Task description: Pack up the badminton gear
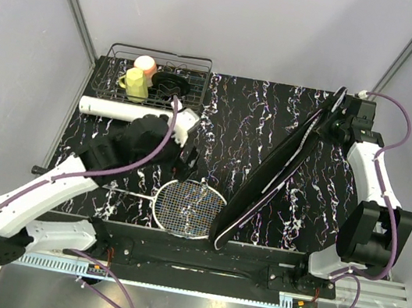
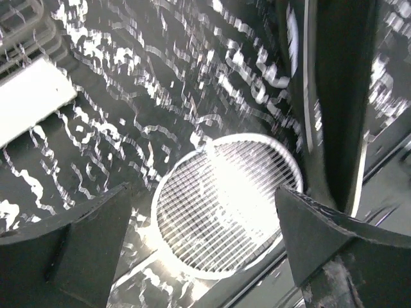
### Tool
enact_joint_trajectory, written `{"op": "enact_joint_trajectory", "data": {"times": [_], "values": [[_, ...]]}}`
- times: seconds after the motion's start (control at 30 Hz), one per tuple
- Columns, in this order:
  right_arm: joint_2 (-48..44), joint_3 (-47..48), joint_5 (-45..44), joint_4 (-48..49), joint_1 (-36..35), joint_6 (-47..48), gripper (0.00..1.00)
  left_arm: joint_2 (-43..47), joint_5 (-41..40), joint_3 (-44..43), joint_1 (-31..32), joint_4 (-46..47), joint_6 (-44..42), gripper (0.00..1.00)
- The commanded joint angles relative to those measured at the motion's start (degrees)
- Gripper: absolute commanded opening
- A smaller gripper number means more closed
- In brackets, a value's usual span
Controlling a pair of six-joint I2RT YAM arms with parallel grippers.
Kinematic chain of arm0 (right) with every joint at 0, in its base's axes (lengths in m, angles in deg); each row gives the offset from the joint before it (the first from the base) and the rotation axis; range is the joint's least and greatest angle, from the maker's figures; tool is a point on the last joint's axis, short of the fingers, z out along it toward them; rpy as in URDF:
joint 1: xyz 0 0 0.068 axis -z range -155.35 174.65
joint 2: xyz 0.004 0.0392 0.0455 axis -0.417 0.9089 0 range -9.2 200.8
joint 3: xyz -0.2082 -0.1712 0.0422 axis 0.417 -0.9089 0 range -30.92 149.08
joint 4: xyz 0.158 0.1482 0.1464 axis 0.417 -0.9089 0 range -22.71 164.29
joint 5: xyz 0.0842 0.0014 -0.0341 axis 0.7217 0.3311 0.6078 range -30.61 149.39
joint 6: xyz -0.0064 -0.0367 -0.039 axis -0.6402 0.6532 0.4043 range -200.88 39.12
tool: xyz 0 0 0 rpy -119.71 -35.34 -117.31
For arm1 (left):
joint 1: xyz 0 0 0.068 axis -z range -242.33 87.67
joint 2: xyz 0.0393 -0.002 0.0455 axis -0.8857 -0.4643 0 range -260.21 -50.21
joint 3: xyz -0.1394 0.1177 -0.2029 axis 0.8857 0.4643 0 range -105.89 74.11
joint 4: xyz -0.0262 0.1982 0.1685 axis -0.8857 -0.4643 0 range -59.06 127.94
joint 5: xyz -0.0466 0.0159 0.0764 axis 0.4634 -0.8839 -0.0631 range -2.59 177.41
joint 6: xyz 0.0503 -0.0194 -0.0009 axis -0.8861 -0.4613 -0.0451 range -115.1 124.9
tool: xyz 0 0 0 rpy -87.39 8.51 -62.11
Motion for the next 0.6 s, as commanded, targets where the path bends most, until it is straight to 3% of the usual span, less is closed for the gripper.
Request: {"op": "enact_joint_trajectory", "data": {"times": [0.0, 0.2, 0.33, 0.57], "values": [[-1.1, 2.2, 3.5, 0.4, -0.2, 1.3, 0.0, -0.9, -3.3, 9.3, 0.2, -6.4, -9.0, 0.96], [-2.1, 1.7, 3.5, 0.4, -0.2, 2.8, 0.0, -7.8, -15.1, 13.5, 0.1, -6.4, -17.1, 0.91], [-2.4, 2.0, 3.1, 0.0, -0.1, 3.2, 0.0, -16.9, -13.4, 12.5, -0.7, -7.5, -16.4, 0.91], [-3.5, 1.5, 4.0, 0.5, 0.0, 3.0, 0.0, -23.8, -10.5, 14.3, -7.2, -4.1, -14.1, 0.84]]}}
